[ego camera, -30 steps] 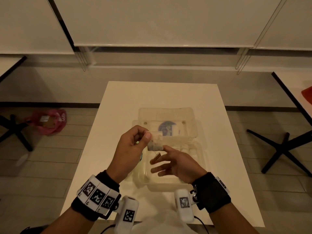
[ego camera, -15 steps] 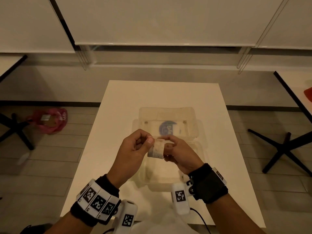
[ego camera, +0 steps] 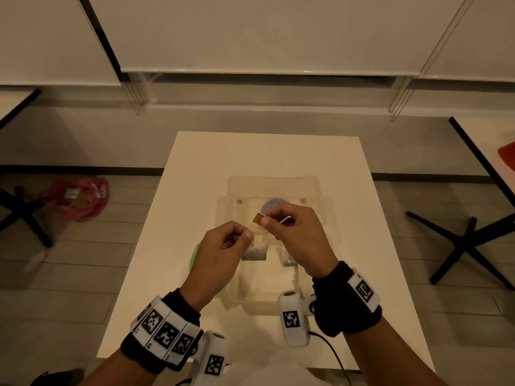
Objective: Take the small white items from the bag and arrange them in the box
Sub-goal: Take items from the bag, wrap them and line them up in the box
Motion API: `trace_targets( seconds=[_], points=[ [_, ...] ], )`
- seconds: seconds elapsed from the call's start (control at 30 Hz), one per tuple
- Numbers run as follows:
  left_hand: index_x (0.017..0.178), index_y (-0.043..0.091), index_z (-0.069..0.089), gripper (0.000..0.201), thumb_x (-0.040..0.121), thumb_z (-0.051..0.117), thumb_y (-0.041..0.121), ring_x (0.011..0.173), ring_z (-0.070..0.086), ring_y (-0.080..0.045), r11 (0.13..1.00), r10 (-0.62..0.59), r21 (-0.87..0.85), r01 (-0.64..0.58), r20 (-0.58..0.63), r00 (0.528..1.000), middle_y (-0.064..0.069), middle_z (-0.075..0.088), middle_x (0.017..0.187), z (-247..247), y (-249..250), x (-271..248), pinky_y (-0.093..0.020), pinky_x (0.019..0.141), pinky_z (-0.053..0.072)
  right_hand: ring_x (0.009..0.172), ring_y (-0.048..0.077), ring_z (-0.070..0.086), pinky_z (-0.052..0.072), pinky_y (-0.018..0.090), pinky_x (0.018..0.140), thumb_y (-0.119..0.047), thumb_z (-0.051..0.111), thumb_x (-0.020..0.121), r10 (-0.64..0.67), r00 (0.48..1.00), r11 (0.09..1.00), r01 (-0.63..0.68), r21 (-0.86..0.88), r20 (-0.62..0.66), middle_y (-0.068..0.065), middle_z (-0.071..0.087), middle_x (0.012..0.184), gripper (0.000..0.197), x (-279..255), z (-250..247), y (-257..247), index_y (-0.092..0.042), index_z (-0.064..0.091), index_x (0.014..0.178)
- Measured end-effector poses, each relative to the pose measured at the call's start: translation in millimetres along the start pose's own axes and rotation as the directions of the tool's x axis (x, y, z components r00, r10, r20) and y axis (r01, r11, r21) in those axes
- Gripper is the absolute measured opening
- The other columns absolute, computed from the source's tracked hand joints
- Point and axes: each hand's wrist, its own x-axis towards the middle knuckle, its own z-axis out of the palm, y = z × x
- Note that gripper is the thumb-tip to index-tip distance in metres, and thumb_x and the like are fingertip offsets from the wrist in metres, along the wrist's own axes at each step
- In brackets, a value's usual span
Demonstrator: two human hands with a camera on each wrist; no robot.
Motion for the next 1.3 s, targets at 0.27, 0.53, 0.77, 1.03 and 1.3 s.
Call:
trace_targets(
  seconds=[0.27,0.53,0.77,1.03,1.3],
  points=[
    [0.086,0.014,0.070,0.016,0.098,0.062,0.021,0.069,0.061,-0.013,0.999,-0.044,-0.009,0.044,-0.008,0.999,-0.007,0.070,0.078,1.6,-1.8,3.3,-0.030,0.068,0.050,0.075,0.004,0.056,0.040,0.010,0.067,-0.011,0.072,0.086,-0.275,0.961,0.935,0.273,-0.228,0.025,-0.011,0.061,0.081,0.010,-13.3,0.2,-6.6,-0.020,0.076,0.090],
    [0.090,0.008,0.068,0.019,0.102,0.055,0.017,0.058,0.054,-0.003,0.985,-0.123,-0.116,0.126,0.036,0.992,0.005,0.065,0.071,1.9,3.6,5.0,-0.024,0.064,0.043,0.093,0.011,0.058,0.049,0.026,0.074,-0.007,0.070,0.087,-0.560,0.828,0.766,0.506,-0.396,-0.025,-0.003,0.057,0.101,0.017,-28.4,7.5,23.8,-0.016,0.077,0.099],
    [0.094,0.009,0.065,0.021,0.103,0.053,0.023,0.077,0.059,-0.017,0.978,-0.120,-0.163,0.133,0.085,0.989,-0.018,0.066,0.092,-0.9,3.9,4.8,-0.034,0.068,0.042,0.112,0.008,0.060,0.050,0.023,0.090,-0.008,0.071,0.087,-0.550,0.834,0.810,0.523,-0.266,-0.036,0.003,0.062,0.116,0.015,-34.0,8.3,28.7,-0.011,0.076,0.101],
    [0.097,0.008,0.067,0.020,0.102,0.053,0.021,0.069,0.058,-0.006,0.971,-0.081,-0.215,0.104,0.110,0.991,0.003,0.069,0.083,1.2,9.0,1.7,-0.034,0.069,0.042,0.082,0.014,0.065,0.052,0.021,0.072,0.002,0.074,0.082,-0.446,0.885,0.894,0.434,-0.109,-0.135,-0.002,0.069,0.089,0.012,-26.9,10.6,23.0,-0.008,0.072,0.088],
    [0.093,0.013,0.075,0.009,0.094,0.067,0.016,0.076,0.069,-0.009,0.991,0.008,-0.136,-0.005,0.022,1.000,-0.003,0.076,0.083,1.0,7.7,2.8,-0.022,0.072,0.050,0.089,0.021,0.071,0.058,0.033,0.079,-0.001,0.068,0.090,-0.124,0.992,0.966,0.121,0.230,0.001,0.006,0.074,0.094,0.015,-21.0,0.9,19.3,-0.010,0.071,0.102]
  ],
)
